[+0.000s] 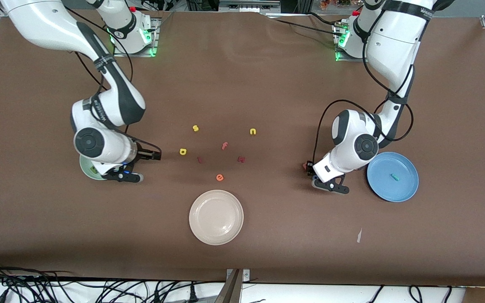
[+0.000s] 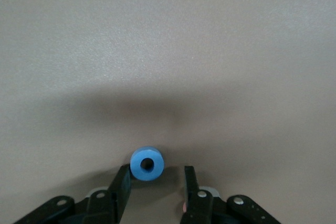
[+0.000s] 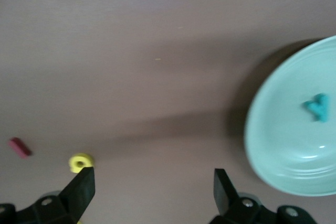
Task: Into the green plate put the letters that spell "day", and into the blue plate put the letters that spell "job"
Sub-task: 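Drop the b on the green plate while the left gripper grasps the blue o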
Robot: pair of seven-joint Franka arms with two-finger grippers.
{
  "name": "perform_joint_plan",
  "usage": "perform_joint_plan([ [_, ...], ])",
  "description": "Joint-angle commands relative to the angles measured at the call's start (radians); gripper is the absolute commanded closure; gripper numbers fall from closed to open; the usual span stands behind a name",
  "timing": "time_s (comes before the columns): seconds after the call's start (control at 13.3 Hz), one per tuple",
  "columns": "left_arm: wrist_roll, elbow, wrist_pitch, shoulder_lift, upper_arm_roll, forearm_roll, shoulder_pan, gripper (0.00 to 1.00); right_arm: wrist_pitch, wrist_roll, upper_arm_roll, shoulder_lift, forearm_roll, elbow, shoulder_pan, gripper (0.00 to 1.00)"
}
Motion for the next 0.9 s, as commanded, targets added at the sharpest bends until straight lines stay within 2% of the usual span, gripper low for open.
perform_joint_plan([
  [0.0,-0.061,0.011,0.010,0.010,0.012,0.093,-0.011,0.50,0.097,0.138,-0.001,0.000,0.007,-0.042,0.062,0.00],
  [0.23,-0.063,0.011,0.017,0.021,0.012,0.105,-0.013,0.51,0.224,0.244,-0.001,0.025,-0.003,-0.073,0.118,0.00],
  [0.3,-0.063,0.011,0.028,0.021,0.012,0.107,-0.013,0.58,0.246,0.289,-0.001,0.039,-0.005,-0.075,0.119,0.00],
  [0.38,-0.061,0.011,0.027,0.023,0.012,0.107,-0.013,0.71,0.254,0.303,-0.002,0.046,-0.007,-0.084,0.130,0.00],
  [0.45,-0.060,0.011,0.028,0.026,0.012,0.107,-0.013,0.77,0.273,0.305,-0.002,0.048,-0.007,-0.099,0.131,0.00],
  [0.68,-0.058,0.011,0.024,0.017,0.013,0.107,-0.009,0.80,0.373,0.306,-0.005,0.042,-0.011,-0.173,0.131,0.01],
  [0.83,-0.031,0.011,-0.002,-0.026,0.029,0.116,0.024,0.80,0.382,0.306,-0.005,0.039,-0.017,-0.190,0.133,0.01],
])
